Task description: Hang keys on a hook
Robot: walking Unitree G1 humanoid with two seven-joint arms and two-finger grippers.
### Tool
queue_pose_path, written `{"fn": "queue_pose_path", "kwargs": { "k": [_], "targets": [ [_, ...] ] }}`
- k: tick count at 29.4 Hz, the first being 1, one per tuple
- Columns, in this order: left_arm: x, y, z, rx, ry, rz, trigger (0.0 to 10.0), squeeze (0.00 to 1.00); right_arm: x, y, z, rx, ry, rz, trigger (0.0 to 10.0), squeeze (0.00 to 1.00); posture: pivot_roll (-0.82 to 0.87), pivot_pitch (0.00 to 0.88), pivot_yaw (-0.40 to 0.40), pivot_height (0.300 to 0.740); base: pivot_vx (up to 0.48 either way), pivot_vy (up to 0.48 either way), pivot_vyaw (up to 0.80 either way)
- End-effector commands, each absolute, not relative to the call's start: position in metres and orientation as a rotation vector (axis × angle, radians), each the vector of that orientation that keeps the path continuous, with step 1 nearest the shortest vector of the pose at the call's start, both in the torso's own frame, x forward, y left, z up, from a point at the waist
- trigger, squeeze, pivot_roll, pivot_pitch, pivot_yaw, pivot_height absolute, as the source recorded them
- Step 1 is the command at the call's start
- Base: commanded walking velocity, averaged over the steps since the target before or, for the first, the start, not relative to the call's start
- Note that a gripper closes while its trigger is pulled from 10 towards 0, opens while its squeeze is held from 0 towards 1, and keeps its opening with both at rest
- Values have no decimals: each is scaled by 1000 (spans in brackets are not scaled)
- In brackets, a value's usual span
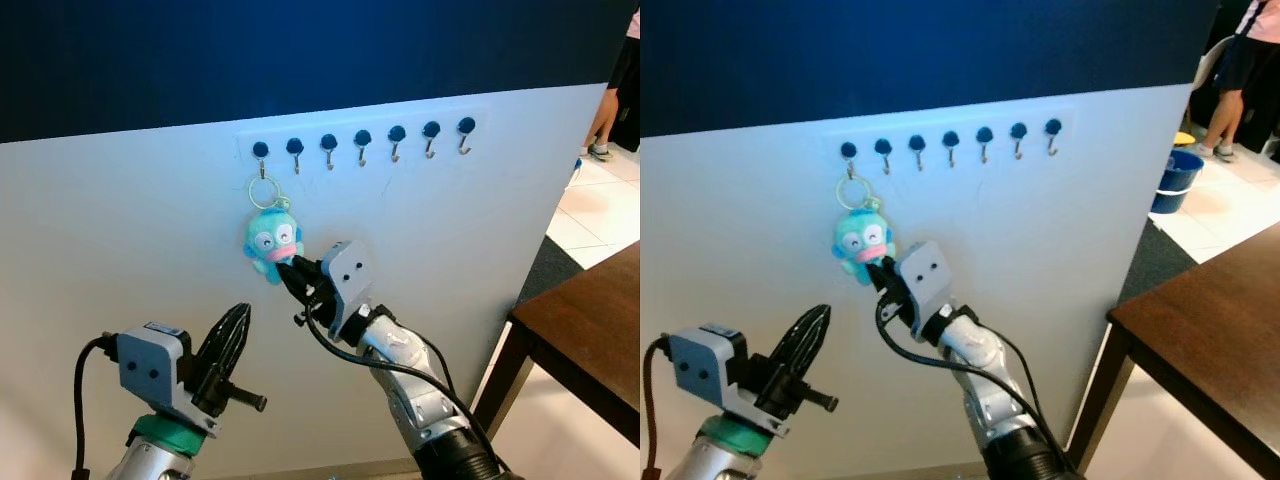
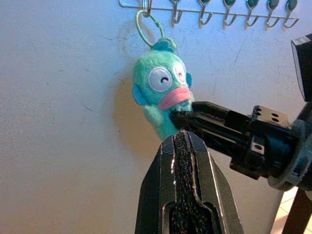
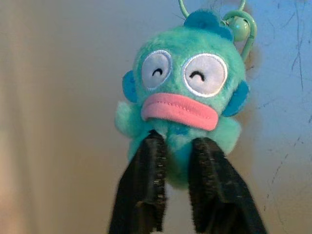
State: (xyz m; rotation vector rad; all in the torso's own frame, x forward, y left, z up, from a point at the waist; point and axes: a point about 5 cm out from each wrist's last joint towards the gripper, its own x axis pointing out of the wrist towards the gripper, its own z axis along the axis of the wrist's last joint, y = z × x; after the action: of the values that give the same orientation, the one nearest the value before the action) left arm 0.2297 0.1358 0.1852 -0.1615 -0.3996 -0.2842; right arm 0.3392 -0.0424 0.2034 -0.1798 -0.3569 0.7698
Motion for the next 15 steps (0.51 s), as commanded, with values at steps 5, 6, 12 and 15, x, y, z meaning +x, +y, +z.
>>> {"fn": "queue_pose_path", "kwargs": {
  "k": [5, 6, 12, 15],
  "targets": [
    [231, 146, 181, -157, -390, -225, 10000, 0, 332, -36, 192, -168, -331, 818, 10000, 0, -69, 8, 182, 740, 0, 0, 0],
    [231, 146, 181, -157, -390, -225, 10000, 0, 332, -36, 192, -168, -331, 818, 10000, 0, -69, 8, 182, 740, 0, 0, 0],
    [233, 152, 178, -159, -377, -182, 10000, 0, 325, -37, 182, -140, -313, 833, 10000, 0, -69, 8, 182, 740, 0, 0, 0],
    [232, 153, 178, -157, -375, -179, 10000, 0, 321, -38, 176, -127, -290, 842, 10000, 1000, -73, 11, 182, 740, 0, 0, 0]
  ]
}}
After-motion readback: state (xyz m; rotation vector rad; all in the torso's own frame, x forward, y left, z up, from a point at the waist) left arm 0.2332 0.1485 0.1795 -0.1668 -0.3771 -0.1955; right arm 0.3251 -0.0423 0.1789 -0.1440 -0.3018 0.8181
